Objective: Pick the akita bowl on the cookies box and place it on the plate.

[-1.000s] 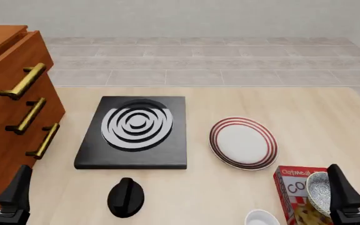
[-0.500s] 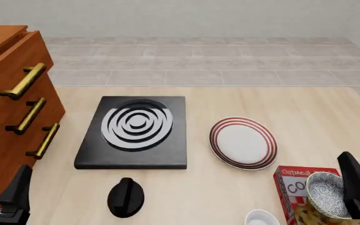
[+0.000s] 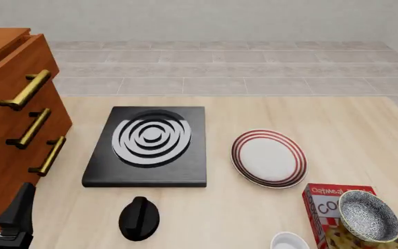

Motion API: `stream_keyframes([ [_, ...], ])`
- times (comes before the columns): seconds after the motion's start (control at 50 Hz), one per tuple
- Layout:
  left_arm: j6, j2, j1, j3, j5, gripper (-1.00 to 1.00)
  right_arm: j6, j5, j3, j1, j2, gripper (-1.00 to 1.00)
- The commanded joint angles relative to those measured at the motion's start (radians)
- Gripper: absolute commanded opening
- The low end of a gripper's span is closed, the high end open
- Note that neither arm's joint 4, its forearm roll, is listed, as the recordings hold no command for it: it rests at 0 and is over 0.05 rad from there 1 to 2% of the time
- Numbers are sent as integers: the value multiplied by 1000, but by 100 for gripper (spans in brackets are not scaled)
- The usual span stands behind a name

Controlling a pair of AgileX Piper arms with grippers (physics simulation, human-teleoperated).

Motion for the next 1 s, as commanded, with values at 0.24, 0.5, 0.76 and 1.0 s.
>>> stream_keyframes([
  [0.24,0,0,0,0,0,100,-135,158,-126,-150,224,100],
  [0.5,0,0,0,0,0,100,-125,193,-111,-181,276,100],
  [0.76,0,0,0,0,0,100,-131,194,-70,-205,307,100],
  [1.0,0,0,0,0,0,100,-182,220,-54,-245,311,100],
])
